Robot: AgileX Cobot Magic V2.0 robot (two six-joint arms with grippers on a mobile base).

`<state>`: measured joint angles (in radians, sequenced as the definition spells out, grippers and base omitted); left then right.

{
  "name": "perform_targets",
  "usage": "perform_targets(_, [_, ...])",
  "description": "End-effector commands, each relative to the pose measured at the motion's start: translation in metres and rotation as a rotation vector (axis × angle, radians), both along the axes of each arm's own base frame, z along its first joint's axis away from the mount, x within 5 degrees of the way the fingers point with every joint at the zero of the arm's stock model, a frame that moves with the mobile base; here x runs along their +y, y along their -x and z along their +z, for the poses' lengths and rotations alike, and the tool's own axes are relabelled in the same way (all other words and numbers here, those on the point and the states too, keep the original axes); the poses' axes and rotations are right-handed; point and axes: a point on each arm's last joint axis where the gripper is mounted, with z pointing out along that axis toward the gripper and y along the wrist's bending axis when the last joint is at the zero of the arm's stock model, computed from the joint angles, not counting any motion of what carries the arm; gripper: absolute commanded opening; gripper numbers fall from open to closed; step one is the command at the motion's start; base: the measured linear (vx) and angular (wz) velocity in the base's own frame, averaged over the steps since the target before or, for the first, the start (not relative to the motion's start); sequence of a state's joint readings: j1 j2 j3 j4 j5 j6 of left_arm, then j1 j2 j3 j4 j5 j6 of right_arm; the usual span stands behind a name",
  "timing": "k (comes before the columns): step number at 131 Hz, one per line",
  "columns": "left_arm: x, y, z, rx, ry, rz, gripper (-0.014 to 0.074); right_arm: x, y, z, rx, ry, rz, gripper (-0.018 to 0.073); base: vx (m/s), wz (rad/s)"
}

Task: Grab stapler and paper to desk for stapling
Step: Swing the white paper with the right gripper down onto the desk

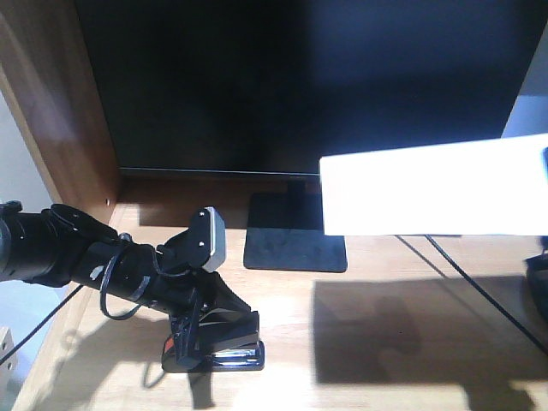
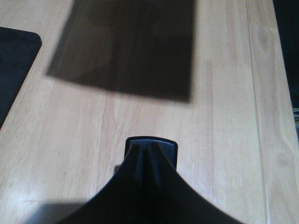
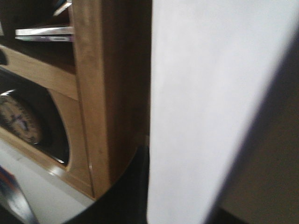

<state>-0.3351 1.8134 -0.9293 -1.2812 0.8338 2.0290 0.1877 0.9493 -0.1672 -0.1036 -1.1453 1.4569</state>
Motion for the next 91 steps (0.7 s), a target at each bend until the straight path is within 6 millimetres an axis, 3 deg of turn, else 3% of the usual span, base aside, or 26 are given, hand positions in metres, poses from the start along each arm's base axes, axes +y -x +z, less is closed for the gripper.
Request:
perform_targets(1, [-0.005,-0.001,0.022,-0.036,0.071,-0.002,-0.0006,0.001,-0.005,0.013,-0.147,-0.060,0.031,-0.0002,0.00,0.00])
perform_targets(50, [-0.005,-0.001,0.022,-0.036,0.071,-0.002,-0.0006,-0.015,-0.029,-0.020,0.055,0.054,0.102,-0.0002,0.00,0.00])
perform_targets(91, [-0.005,-0.001,0.022,-0.036,0.071,-0.002,-0.0006,-0.013,-0.043,-0.030,0.194,0.398,0.477,-0.0002,0.00,0.00])
